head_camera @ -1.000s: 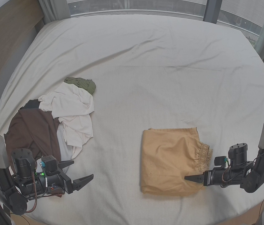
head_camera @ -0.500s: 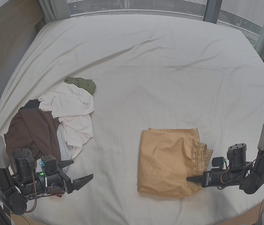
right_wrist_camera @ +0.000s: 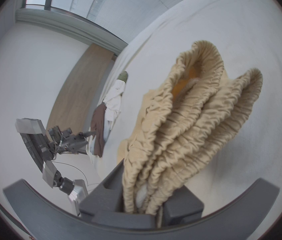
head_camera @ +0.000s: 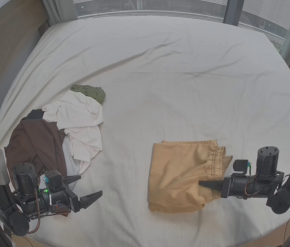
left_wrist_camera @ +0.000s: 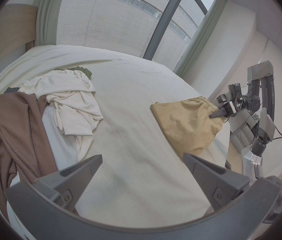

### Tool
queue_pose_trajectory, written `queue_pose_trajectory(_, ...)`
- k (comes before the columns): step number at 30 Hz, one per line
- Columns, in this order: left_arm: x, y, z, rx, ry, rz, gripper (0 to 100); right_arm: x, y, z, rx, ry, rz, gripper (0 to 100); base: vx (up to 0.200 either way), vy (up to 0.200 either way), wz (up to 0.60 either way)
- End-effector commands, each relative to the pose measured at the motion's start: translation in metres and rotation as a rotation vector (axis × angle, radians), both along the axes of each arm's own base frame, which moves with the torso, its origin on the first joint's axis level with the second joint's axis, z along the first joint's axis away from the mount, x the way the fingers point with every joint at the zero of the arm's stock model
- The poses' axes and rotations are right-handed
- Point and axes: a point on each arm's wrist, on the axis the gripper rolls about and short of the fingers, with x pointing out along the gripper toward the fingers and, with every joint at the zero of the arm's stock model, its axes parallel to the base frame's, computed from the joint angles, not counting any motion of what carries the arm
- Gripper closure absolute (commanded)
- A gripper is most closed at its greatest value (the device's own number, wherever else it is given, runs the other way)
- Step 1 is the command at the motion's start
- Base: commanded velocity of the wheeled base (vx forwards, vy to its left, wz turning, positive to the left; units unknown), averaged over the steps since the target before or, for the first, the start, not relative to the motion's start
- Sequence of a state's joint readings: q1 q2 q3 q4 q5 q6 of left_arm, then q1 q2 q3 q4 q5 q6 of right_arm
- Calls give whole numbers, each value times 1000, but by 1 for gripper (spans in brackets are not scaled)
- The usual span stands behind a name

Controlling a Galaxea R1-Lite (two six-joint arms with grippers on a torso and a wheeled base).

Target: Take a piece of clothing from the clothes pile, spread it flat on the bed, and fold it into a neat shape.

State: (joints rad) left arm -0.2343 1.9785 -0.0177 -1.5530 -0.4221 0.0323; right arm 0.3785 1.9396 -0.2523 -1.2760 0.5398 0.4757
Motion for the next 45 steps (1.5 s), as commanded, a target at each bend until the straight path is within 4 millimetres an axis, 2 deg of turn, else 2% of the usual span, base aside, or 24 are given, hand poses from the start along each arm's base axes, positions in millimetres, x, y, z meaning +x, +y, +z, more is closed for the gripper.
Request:
queue_pose_trajectory(1,-4,1,0,3,11,1,0,-3,5,14,35,-51,15,100,0,0,0)
queue_pose_trajectory(10,-4,1,-1,2,13,0,0,-4,12,26,74,-126,43,100,0,0,0)
queue_pose_trajectory(14,-4,1,-1,2,15,-1,0,-7,16,37,116,-162,55,100,0,0,0)
queue_pose_trajectory(25,-4,1,0,1,9,0,0,1,29,64,176,-255,86,100,0,0,0)
queue_pose_trajectory(32,-3,0,2,-1,0,-1,0,13,33,82,197,-300,81,100,0,0,0)
queue_pose_trajectory(45,-4,0,2,-1,0,-4,0,53,46,124,204,-326,60,100,0,0,0)
